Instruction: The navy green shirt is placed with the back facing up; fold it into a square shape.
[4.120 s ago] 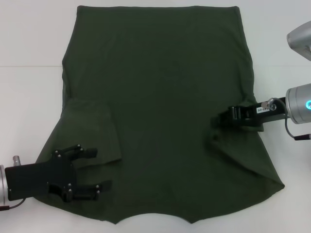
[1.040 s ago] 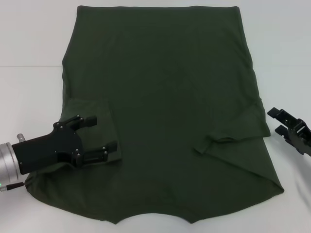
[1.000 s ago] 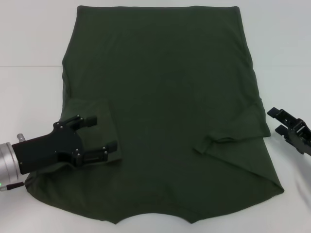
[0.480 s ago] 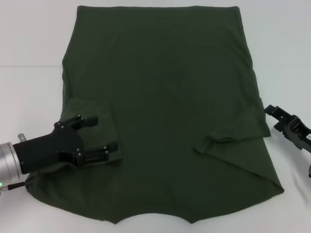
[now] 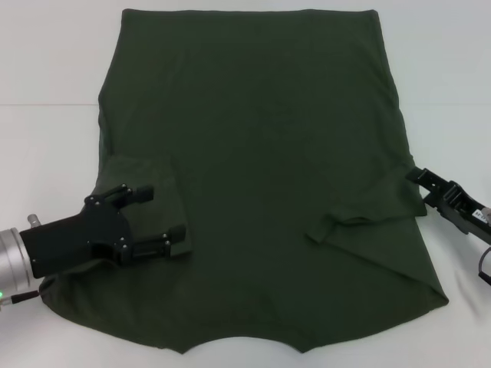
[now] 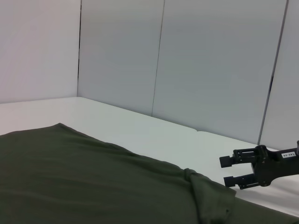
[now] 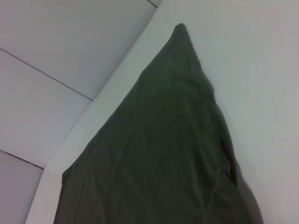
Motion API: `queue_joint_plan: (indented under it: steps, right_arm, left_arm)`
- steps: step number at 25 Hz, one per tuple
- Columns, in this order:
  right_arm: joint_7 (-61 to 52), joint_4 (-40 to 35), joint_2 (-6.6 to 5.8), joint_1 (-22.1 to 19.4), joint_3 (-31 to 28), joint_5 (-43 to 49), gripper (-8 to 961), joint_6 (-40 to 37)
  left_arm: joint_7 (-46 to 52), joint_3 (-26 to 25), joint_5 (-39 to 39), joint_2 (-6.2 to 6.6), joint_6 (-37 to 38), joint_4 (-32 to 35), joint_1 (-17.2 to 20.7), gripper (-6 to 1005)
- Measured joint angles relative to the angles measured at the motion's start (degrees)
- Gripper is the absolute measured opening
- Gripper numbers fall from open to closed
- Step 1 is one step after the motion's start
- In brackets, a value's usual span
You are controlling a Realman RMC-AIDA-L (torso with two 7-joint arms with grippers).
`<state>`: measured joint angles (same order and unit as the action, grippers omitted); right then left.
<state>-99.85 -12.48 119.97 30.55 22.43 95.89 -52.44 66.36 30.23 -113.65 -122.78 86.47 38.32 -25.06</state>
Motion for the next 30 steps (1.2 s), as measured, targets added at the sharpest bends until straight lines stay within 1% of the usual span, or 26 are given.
queue_joint_plan:
  steps: [13,20,30]
  right_arm:
    - [0.2,-0.5,-0.12,0.1,0.5,-0.2,807,-0.4]
    - [5.1,-0.7,-0.29,-0.3,0.1,-0.4,807,-1.8]
    - [6.3,-0.8,-0.32,0.1,0.0,-0.4,806,1.3]
  left_arm:
    - [-0.2,-0.1,0.0,0.01,0.0,0.0,0.2,947]
    - [-0.3,-1.5,0.0,-0.14,-0.1,0.0,0.1,947]
    - [0.0,-1.5,0.0,-0.26,-0.8,0.0,-0.1,947]
